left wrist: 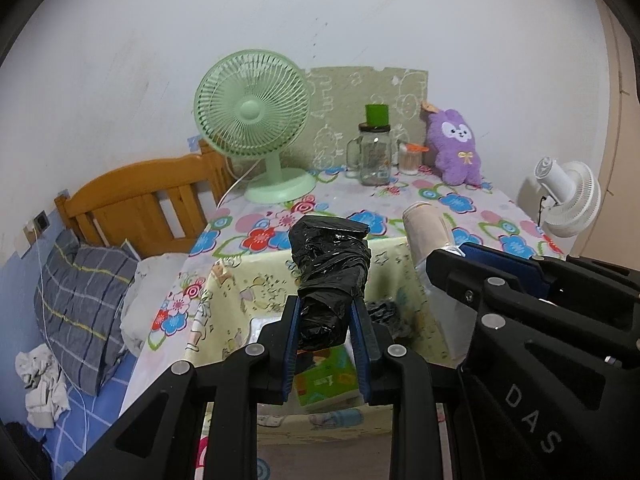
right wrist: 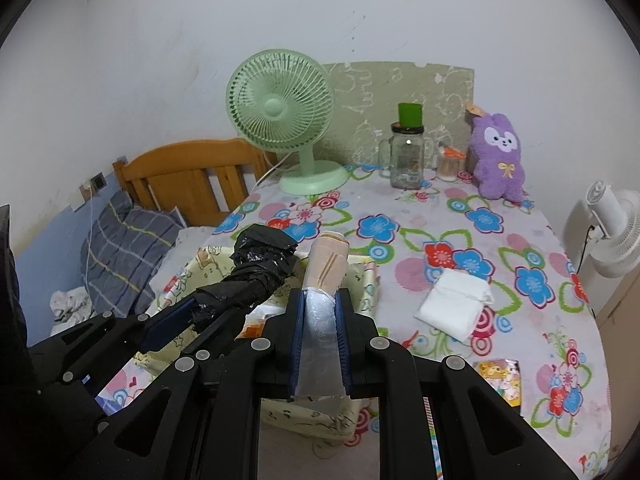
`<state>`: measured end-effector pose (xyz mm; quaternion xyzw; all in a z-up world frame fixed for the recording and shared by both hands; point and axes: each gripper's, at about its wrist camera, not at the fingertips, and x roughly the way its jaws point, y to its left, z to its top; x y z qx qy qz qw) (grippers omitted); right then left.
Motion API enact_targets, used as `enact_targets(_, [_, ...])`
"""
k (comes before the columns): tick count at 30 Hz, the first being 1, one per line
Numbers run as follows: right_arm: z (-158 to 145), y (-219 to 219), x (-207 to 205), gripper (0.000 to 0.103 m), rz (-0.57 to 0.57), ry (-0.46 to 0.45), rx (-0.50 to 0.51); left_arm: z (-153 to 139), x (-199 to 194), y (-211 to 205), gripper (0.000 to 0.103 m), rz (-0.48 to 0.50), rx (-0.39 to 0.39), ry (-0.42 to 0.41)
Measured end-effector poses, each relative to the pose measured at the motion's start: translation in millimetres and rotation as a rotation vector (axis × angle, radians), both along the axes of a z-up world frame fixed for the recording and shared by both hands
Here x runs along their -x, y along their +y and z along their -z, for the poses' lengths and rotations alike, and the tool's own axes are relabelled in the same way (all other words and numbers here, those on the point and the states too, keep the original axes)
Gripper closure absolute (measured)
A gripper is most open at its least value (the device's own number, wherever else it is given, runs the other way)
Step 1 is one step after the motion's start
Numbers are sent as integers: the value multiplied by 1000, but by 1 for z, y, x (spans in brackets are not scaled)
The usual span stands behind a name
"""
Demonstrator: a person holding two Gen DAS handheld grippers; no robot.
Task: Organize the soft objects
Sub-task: 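Lift and carry the black umbrella and beige rolled item over the yellow box, then open both tools to drop the umbrella and rolled item into the box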
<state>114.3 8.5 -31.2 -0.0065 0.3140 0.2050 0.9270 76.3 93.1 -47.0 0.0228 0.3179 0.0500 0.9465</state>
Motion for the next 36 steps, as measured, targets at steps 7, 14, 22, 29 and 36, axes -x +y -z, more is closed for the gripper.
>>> enact_targets(7, [8, 16, -12, 84, -24, 25, 8, 14, -10, 18, 79, -32, 10, 48])
enact_targets(14, [17, 29, -25, 84, -44, 54, 11, 25, -19, 31, 74, -48, 32, 96])
enact_targets(22, [26, 40, -37, 85, -66, 86, 10, 36, -26, 41, 66, -80, 49, 142])
enact_targets(29, [36, 48, -46, 85, -89, 115, 4, 42, -31, 47, 58, -104, 62, 178])
enact_targets(36, [43, 52, -50, 75, -98, 136, 17, 39, -29, 49, 33, -95, 94, 159])
